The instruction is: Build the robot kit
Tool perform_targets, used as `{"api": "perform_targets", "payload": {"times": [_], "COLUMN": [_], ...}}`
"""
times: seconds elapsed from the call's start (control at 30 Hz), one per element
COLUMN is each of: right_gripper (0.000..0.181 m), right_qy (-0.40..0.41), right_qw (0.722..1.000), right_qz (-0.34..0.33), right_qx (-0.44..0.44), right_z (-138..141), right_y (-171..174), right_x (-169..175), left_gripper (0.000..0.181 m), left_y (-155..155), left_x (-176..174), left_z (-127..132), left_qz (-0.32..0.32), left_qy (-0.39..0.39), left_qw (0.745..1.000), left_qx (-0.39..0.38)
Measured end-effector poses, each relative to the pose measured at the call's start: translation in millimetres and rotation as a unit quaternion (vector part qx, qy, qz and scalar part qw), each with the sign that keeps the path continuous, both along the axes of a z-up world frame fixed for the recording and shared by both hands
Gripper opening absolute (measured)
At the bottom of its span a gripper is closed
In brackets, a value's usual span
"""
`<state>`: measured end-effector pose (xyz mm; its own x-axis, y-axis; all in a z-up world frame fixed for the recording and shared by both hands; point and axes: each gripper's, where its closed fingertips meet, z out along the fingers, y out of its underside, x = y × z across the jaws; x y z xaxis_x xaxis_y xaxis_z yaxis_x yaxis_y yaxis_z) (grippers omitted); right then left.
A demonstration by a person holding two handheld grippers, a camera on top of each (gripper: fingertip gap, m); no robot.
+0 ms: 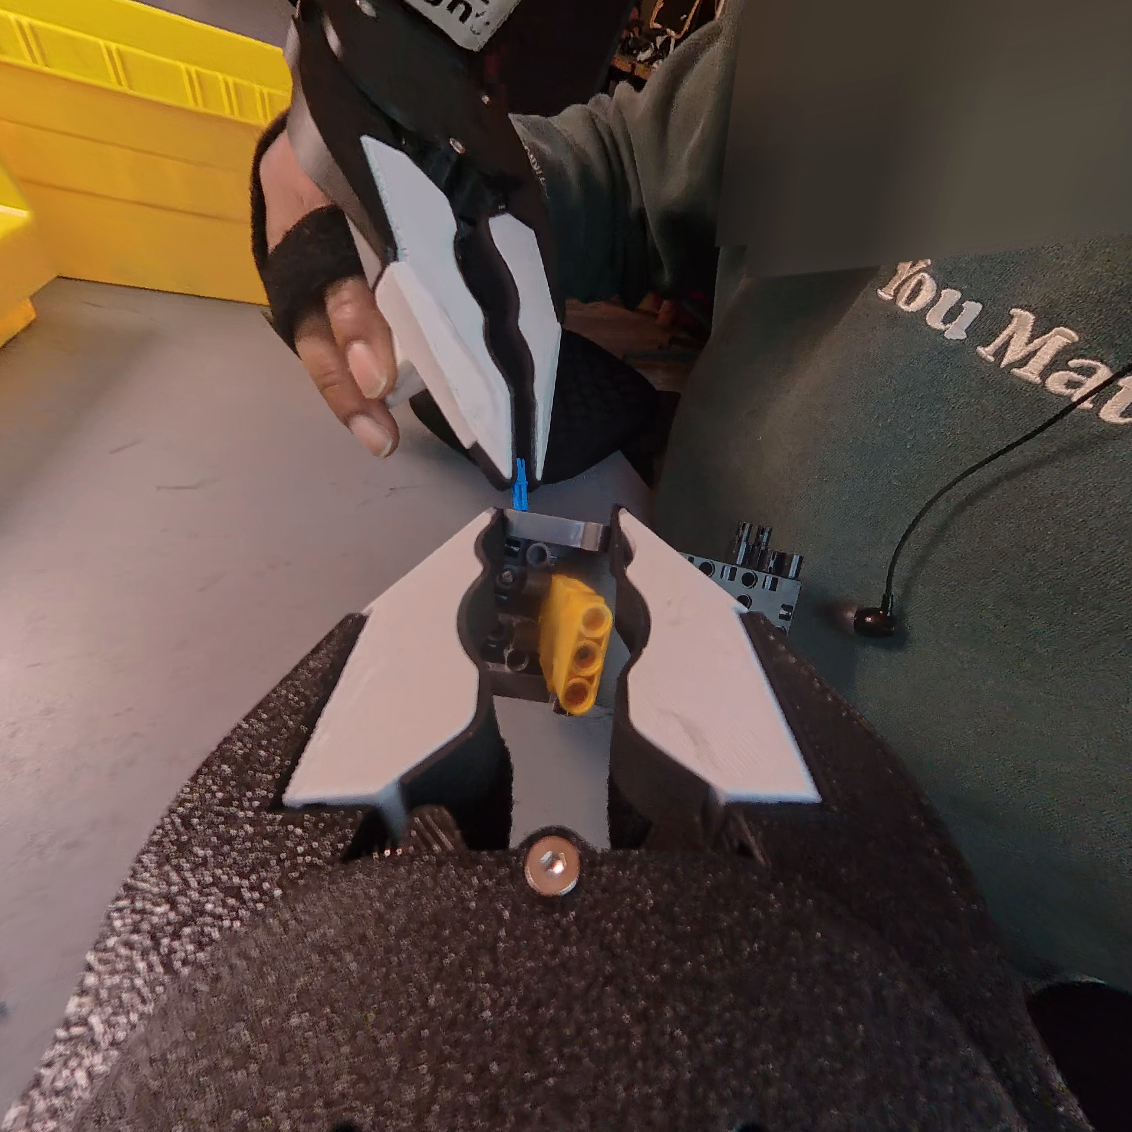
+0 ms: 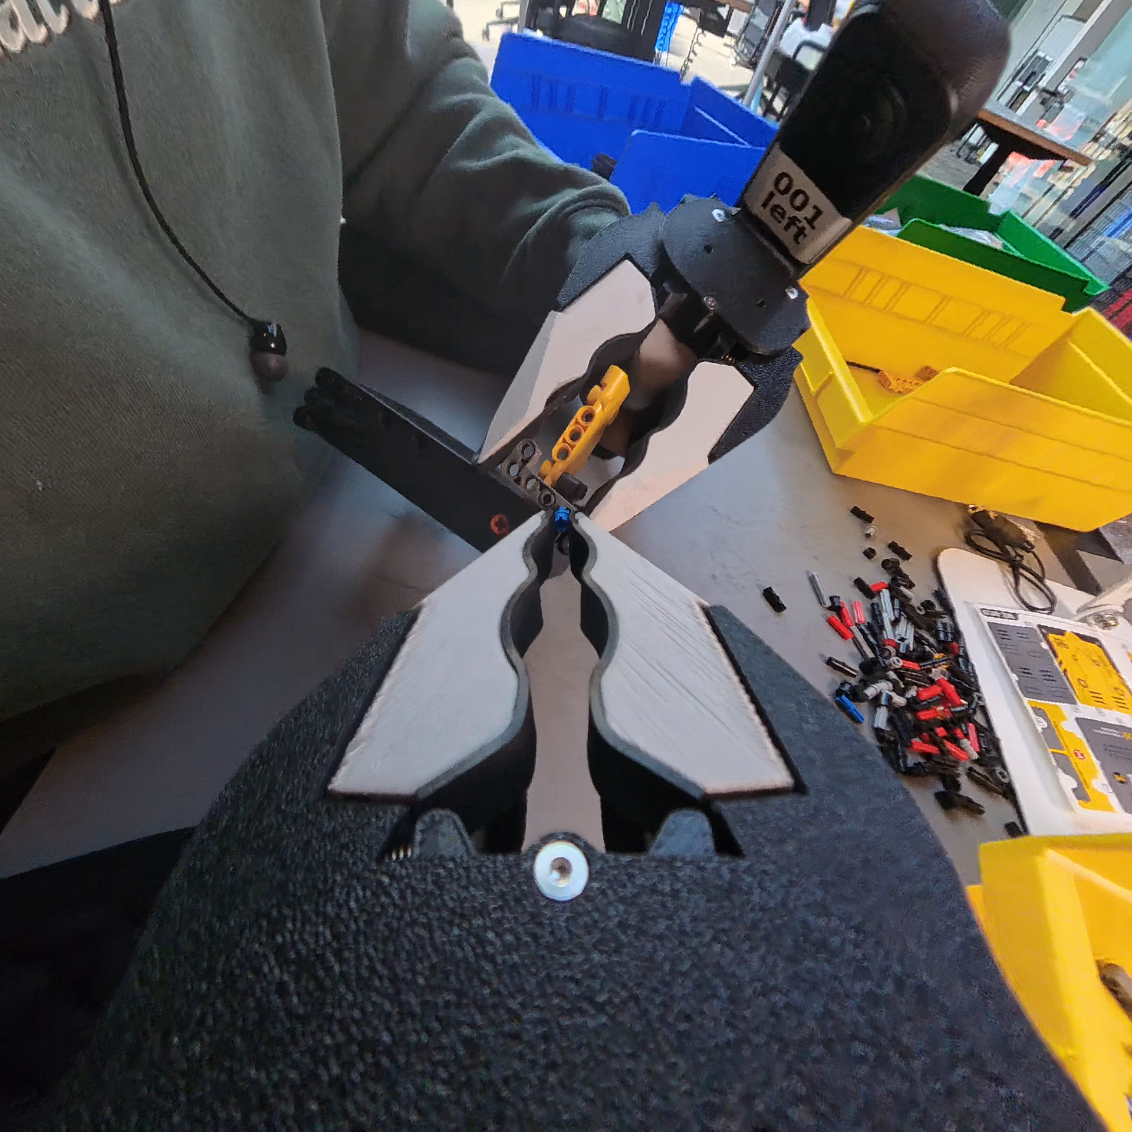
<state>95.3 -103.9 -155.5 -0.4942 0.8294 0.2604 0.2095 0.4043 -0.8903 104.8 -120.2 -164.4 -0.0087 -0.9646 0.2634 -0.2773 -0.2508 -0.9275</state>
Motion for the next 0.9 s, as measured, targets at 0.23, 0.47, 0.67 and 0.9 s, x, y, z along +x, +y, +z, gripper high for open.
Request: {"api": "perform_targets", "payload": {"times": [0.23,0.47,0.67,0.9], "right_gripper": [0.004,0.004,0.004,0.004], "right_qy": [0.016,0.048,0.081,0.148], "right_qw": [0.983,0.942,0.922,0.898], "right_qz": [0.008,0.035,0.064,0.04], "right_qx": [0.182,0.329,0.373,0.411], "right_z": [-9,-22,-34,-46], "right_y": [-5,-13,-20,-24], "right_x": [0,3,6,0], "left_gripper": [0.033,0.032,0.032,0.031], "left_y": [-5,-12,-19,-21], "left_x": [0,4,6,5], "left_z": [-9,-22,-34,-44], "left_qz": [-0.02,-0.039,-0.053,-0.052], "left_qy": [0.026,0.067,0.103,0.136], "left_qw": [0.999,0.997,0.993,0.988], "left_qx": [-0.027,-0.02,0.006,0.049]}}
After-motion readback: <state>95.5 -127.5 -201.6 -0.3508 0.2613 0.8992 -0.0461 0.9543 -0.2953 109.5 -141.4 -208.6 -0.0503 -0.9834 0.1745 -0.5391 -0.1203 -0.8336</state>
